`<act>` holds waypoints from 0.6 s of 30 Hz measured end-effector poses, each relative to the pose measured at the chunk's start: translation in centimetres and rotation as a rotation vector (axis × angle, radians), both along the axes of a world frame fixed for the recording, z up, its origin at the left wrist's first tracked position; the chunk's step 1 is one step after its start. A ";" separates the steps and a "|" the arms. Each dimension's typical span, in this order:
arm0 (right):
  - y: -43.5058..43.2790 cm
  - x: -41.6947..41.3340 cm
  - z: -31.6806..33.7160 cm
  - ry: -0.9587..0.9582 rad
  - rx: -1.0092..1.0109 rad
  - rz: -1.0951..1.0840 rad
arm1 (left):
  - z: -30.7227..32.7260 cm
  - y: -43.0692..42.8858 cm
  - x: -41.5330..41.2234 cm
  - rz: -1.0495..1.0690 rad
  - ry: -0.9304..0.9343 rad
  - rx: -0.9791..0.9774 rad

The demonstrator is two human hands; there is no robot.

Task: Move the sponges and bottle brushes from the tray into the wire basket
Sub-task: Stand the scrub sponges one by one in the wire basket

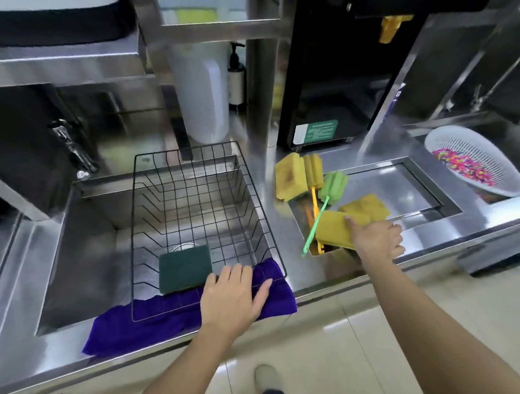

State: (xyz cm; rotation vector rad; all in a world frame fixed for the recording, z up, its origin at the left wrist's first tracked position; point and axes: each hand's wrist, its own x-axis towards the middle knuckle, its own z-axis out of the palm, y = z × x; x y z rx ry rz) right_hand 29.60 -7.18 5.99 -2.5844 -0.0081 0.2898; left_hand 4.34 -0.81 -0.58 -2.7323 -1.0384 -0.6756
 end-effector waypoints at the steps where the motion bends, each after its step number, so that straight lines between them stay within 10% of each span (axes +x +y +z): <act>1: -0.3 0.1 -0.2 0.072 -0.012 -0.016 | 0.1 0.0 0.1 -0.001 0.002 0.001; 13: 1.1 -1.5 3.9 0.018 0.528 0.190 | 0.4 0.0 -0.5 -0.001 0.006 -0.028; 18: 4.0 -3.6 5.1 0.347 0.861 0.330 | 0.5 0.4 -1.5 0.056 0.001 -0.025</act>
